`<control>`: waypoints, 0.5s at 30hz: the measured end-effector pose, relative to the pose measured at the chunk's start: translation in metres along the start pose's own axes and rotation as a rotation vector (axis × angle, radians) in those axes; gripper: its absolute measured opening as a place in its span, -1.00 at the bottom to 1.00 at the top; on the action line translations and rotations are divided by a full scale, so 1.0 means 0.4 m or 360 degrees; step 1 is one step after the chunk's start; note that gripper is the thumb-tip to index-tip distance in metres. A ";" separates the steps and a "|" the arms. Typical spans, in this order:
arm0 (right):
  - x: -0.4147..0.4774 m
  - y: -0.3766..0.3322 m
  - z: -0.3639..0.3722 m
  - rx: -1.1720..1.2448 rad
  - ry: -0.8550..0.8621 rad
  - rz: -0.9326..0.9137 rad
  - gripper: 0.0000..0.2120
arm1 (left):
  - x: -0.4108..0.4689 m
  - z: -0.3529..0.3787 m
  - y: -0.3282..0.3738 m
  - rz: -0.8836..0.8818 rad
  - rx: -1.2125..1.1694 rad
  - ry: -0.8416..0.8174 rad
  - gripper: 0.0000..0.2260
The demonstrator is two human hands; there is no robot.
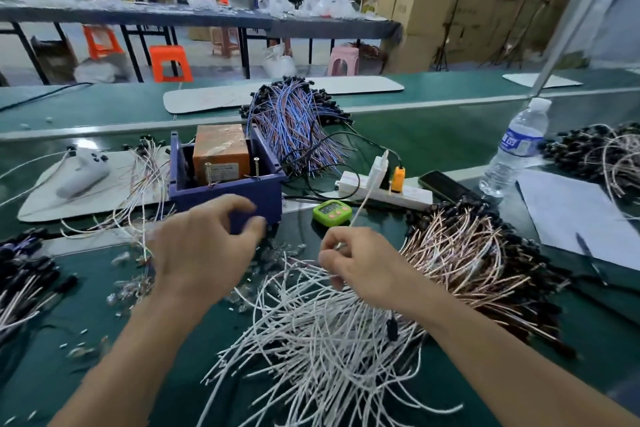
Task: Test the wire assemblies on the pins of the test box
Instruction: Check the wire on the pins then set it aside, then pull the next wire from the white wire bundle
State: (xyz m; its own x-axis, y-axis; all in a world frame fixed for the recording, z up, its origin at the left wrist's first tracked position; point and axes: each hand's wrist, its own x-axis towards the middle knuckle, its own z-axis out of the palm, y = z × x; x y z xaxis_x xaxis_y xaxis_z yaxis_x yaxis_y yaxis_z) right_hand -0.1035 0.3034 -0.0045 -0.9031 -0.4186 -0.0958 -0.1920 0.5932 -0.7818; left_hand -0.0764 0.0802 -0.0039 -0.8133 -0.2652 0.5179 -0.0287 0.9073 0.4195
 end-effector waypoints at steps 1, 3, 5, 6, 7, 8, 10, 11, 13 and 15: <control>0.005 -0.004 0.000 0.0019 0.0018 -0.0002 -0.84 | -0.004 -0.003 0.023 0.0142 -0.0128 -0.0222 -0.80; 0.017 -0.009 -0.009 0.0105 0.0069 0.0000 -0.82 | -0.007 0.003 0.065 0.0256 -0.0463 -0.0820 -0.67; 0.023 -0.010 -0.028 0.0159 0.0126 -0.0016 -0.82 | -0.007 0.019 0.083 0.0163 -0.0770 -0.1163 -0.79; 0.020 -0.010 -0.043 0.0191 0.0128 -0.0034 -0.85 | -0.005 0.028 0.085 0.0112 -0.0858 -0.1185 -0.87; 0.015 -0.009 -0.062 0.0220 0.0111 -0.0059 -0.86 | -0.004 0.035 0.086 0.0091 -0.0930 -0.1186 -0.90; 0.008 -0.009 -0.085 0.0229 0.0073 -0.0088 -0.86 | -0.003 0.040 0.085 0.0073 -0.1015 -0.1188 -0.88; -0.008 -0.002 -0.139 0.0192 -0.0063 -0.0145 -0.85 | 0.004 0.043 0.086 0.0024 -0.1109 -0.1137 -0.85; -0.015 0.003 -0.167 0.0160 -0.0115 -0.0160 -0.84 | 0.009 0.046 0.086 0.0006 -0.1110 -0.1108 -0.84; -0.027 0.015 -0.224 0.0108 -0.0123 -0.0174 -0.79 | 0.014 0.049 0.086 -0.0029 -0.1136 -0.1097 -0.83; -0.038 0.025 -0.274 0.0029 -0.0025 -0.0205 -0.76 | 0.015 0.052 0.096 -0.0038 -0.1178 -0.1115 -0.84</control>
State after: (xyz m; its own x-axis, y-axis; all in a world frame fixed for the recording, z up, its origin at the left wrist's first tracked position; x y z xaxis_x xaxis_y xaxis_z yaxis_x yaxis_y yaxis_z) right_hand -0.1338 0.3911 0.0566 -0.8653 -0.5012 -0.0037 -0.2987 0.5215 -0.7993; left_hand -0.0946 0.1202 -0.0002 -0.9814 0.1856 0.0499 0.1238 0.4116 0.9029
